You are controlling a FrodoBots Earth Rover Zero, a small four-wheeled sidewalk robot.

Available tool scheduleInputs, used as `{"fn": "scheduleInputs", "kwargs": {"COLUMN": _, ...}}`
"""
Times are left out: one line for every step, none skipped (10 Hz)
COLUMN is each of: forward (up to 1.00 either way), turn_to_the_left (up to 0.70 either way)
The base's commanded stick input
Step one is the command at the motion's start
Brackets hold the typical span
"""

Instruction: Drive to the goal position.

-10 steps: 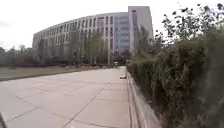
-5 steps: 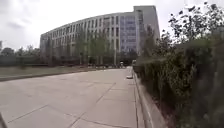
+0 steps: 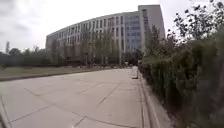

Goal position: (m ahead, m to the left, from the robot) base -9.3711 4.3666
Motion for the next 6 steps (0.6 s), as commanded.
{"fn": "scheduleInputs", "kwargs": {"forward": 0.0, "turn_to_the_left": 0.45}}
{"fn": "scheduleInputs", "kwargs": {"forward": 0.0, "turn_to_the_left": 0.45}}
{"fn": "scheduleInputs", "kwargs": {"forward": 0.0, "turn_to_the_left": 0.45}}
{"fn": "scheduleInputs", "kwargs": {"forward": 0.0, "turn_to_the_left": 0.45}}
{"fn": "scheduleInputs", "kwargs": {"forward": 0.0, "turn_to_the_left": 0.45}}
{"fn": "scheduleInputs", "kwargs": {"forward": 0.0, "turn_to_the_left": 0.45}}
